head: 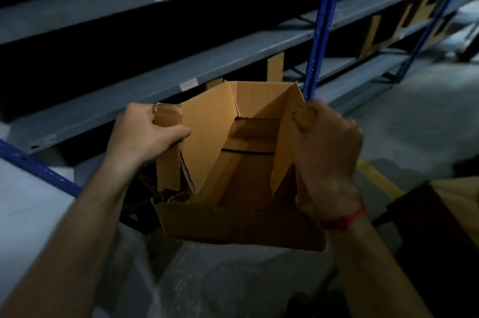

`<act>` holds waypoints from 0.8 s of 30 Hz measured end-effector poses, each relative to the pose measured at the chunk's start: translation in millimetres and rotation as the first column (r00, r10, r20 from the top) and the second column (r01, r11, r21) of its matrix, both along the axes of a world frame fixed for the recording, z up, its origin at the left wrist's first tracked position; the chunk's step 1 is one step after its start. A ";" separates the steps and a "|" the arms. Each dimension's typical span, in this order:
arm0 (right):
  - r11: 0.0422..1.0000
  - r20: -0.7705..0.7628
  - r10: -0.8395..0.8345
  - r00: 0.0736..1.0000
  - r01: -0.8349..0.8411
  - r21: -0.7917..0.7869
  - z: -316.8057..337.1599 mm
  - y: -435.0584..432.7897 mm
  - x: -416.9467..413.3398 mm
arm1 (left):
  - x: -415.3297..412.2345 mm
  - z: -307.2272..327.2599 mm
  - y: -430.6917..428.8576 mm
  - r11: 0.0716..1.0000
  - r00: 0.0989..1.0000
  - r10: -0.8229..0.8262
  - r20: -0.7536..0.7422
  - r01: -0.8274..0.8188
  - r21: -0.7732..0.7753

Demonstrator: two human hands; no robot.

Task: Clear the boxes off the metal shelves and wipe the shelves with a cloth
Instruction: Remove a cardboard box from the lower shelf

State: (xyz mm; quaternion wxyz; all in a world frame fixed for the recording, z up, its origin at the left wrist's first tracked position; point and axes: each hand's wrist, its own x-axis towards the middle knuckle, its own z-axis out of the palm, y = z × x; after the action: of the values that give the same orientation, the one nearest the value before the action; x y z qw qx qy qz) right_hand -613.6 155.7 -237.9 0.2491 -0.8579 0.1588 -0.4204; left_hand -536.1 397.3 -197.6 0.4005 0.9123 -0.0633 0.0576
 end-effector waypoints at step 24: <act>0.890 -0.503 -0.239 0.831 0.395 0.229 -243.6 -200.4 135.2 | 221.7 -256.1 -253.4 0.946 0.900 -0.212 -0.381 0.286 0.149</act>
State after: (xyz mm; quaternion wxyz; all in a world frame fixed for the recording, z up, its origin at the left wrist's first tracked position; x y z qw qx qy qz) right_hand -478.5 -44.7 -481.5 0.2669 -0.8411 0.4219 -0.2082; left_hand -314.4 144.0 -453.7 0.3148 0.9273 -0.1112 -0.1691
